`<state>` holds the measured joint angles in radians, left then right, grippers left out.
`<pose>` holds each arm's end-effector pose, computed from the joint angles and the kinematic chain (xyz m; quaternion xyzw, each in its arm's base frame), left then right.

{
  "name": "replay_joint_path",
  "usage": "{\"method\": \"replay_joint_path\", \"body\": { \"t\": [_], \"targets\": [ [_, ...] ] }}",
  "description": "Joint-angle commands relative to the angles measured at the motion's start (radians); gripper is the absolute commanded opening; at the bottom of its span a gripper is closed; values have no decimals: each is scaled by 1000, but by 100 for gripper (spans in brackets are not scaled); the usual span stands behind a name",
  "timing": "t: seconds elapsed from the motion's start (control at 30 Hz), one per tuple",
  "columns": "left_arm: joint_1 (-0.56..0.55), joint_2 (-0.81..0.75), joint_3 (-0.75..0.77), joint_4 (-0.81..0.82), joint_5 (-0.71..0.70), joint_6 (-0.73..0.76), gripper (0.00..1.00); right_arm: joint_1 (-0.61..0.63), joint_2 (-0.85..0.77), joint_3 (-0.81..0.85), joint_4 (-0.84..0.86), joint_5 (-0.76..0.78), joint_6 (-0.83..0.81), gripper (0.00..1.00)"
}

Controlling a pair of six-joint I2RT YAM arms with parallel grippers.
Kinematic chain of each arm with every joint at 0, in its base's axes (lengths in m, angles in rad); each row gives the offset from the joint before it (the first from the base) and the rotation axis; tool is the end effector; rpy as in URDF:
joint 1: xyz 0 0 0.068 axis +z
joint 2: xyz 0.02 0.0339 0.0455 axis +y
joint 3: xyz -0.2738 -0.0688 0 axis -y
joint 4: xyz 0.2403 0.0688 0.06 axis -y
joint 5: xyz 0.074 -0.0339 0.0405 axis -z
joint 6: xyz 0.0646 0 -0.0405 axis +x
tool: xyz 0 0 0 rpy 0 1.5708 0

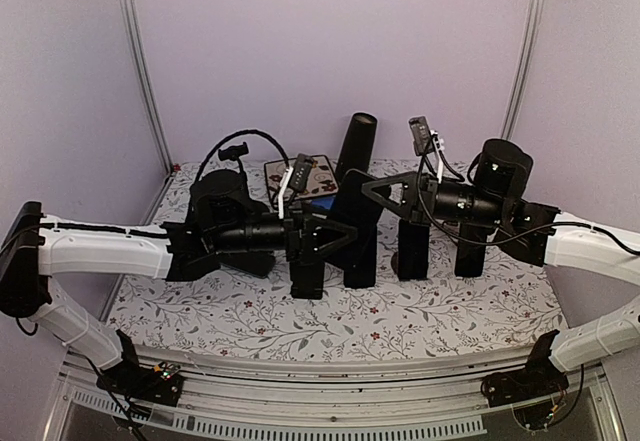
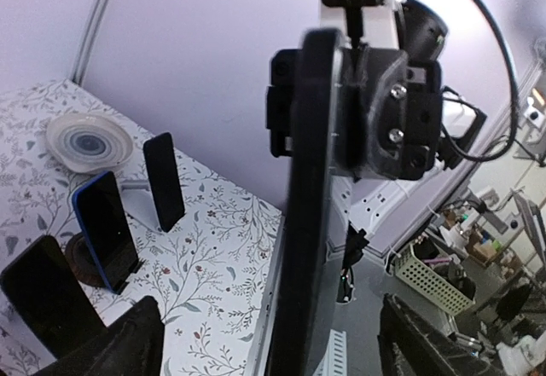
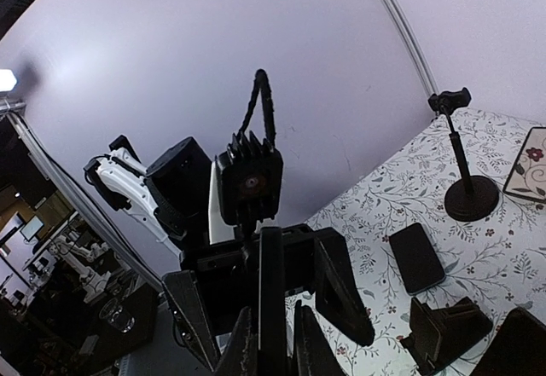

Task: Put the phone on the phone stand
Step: Pass from the left arm to the right, then pass from the right arm to the left

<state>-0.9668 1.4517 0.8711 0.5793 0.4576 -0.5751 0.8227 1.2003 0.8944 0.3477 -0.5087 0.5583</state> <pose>0.1771 -0.3070 0.3035 0.2913 0.6448 -0.5947 0.3818 0.1799 0.2401 0.3590 -0.2683 0.6401 0.5792 0.4276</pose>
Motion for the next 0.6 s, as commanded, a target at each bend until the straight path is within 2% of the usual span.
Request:
{"method": "replay_joint_path", "body": {
  "t": [0.0,0.33,0.57],
  "targets": [
    [-13,-20,57,-167,-172,81,90,0,-7,54,-70,57,-58,2],
    [-149,32,252,-507,-637,258,92,1,18,118,-218,109,-117,3],
    [-241,114,384,-633,-841,330,96,1,45,149,-264,127,-127,3]
  ]
}}
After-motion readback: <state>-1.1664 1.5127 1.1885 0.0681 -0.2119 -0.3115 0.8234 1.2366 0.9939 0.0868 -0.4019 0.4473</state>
